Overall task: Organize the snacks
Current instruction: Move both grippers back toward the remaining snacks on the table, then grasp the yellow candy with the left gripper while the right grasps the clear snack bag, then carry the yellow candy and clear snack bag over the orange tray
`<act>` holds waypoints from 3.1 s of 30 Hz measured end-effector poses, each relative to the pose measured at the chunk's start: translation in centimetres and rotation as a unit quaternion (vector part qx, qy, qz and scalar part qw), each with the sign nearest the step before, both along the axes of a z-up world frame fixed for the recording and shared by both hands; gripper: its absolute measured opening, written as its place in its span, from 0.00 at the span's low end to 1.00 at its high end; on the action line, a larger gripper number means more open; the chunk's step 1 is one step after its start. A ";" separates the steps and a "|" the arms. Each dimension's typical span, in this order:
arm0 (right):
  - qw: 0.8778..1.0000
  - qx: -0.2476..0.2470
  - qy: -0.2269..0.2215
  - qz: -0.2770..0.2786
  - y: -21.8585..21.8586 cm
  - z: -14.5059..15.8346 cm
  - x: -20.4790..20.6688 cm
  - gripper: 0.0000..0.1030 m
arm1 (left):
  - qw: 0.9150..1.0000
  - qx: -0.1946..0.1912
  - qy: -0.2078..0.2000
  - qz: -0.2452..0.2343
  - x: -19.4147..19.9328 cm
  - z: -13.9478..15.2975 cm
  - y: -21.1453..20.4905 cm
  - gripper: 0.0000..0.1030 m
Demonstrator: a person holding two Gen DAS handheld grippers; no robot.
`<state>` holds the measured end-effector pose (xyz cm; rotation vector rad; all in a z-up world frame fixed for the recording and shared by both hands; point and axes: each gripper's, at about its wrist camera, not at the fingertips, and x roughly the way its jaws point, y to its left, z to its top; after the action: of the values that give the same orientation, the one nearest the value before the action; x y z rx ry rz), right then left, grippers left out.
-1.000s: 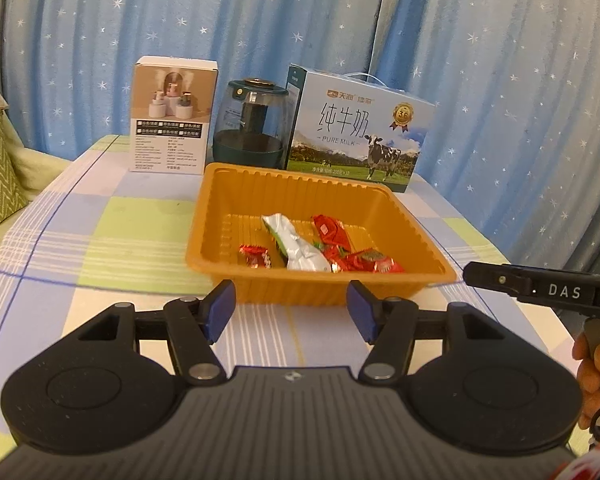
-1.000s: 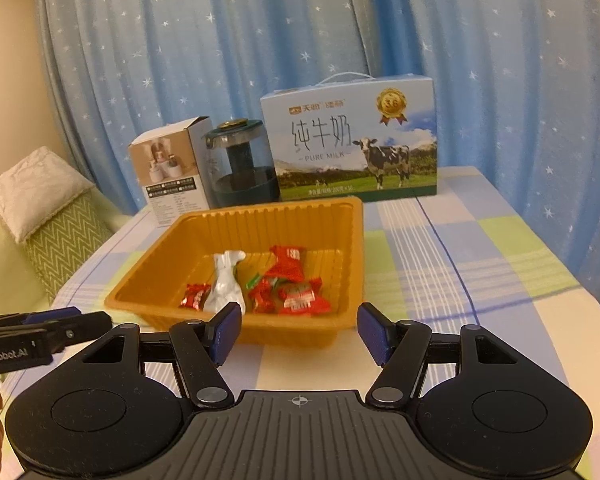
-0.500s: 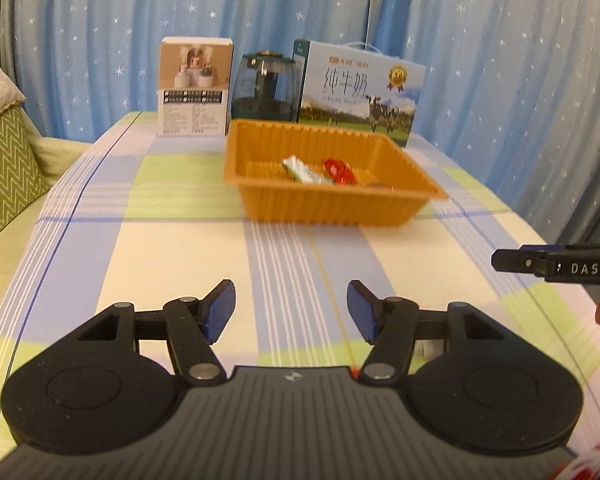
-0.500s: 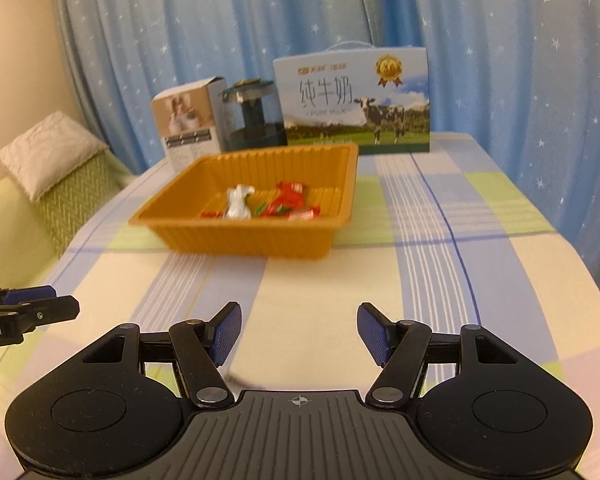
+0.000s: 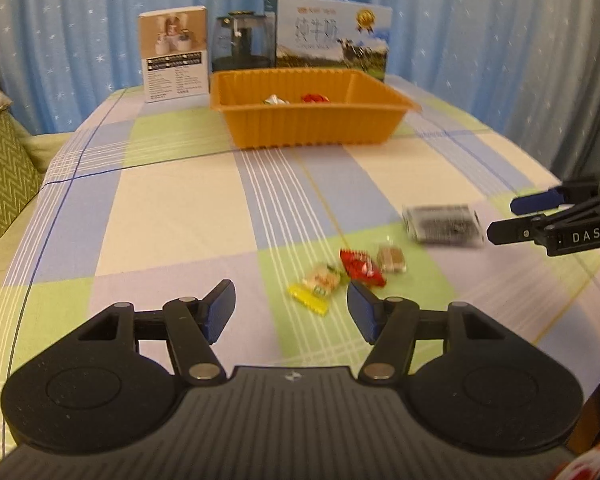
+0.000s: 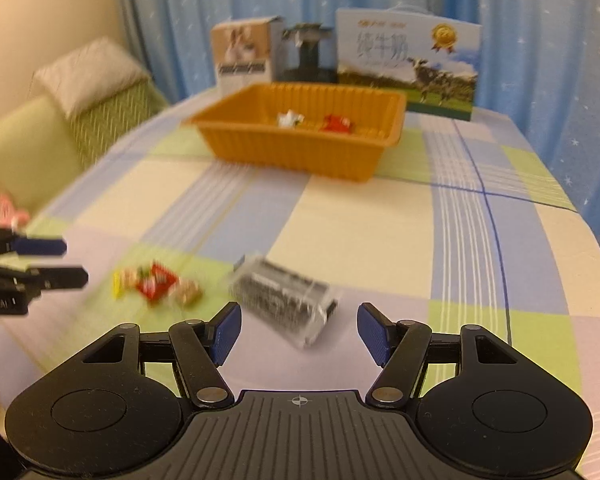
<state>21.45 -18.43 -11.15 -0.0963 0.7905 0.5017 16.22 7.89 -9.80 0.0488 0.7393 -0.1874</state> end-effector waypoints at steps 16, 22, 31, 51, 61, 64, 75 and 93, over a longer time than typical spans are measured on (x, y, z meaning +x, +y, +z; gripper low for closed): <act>0.999 -0.031 0.011 -0.011 -0.2 -1.4 1.0 0.76 | 0.995 0.063 0.013 -0.081 2.9 -2.2 -1.7 0.49; 1.000 -0.027 0.009 -0.012 -0.1 -1.3 1.3 0.76 | 0.992 0.072 0.018 -0.097 3.8 -2.7 -2.4 0.36; 1.000 -0.025 0.010 -0.011 0.0 -1.3 1.7 0.76 | 0.993 0.052 0.031 -0.098 4.5 -2.9 -2.4 0.23; 0.982 -0.096 -0.030 0.159 4.1 -3.5 4.4 0.75 | 0.999 0.006 0.029 -0.032 5.1 -1.3 -1.0 0.19; 0.989 -0.048 0.017 0.142 4.0 -3.5 6.4 0.42 | 0.999 0.002 0.029 -0.040 5.6 -1.4 -1.9 0.19; 0.990 -0.054 0.020 0.130 4.3 -3.3 5.9 0.38 | 0.999 0.000 0.029 -0.042 5.6 -1.4 -2.2 0.19; 0.997 0.002 0.017 0.071 3.5 -0.8 4.3 0.37 | 0.999 -0.014 0.018 -0.029 5.7 -0.3 -2.8 0.19; 0.999 0.045 0.000 0.015 3.6 1.6 5.1 0.37 | 0.999 -0.047 0.007 0.016 6.7 0.9 -2.7 0.19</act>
<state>26.51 -14.79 -9.55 -0.0243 0.7669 0.5655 22.94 5.19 -8.92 -0.0539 0.7433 -0.1927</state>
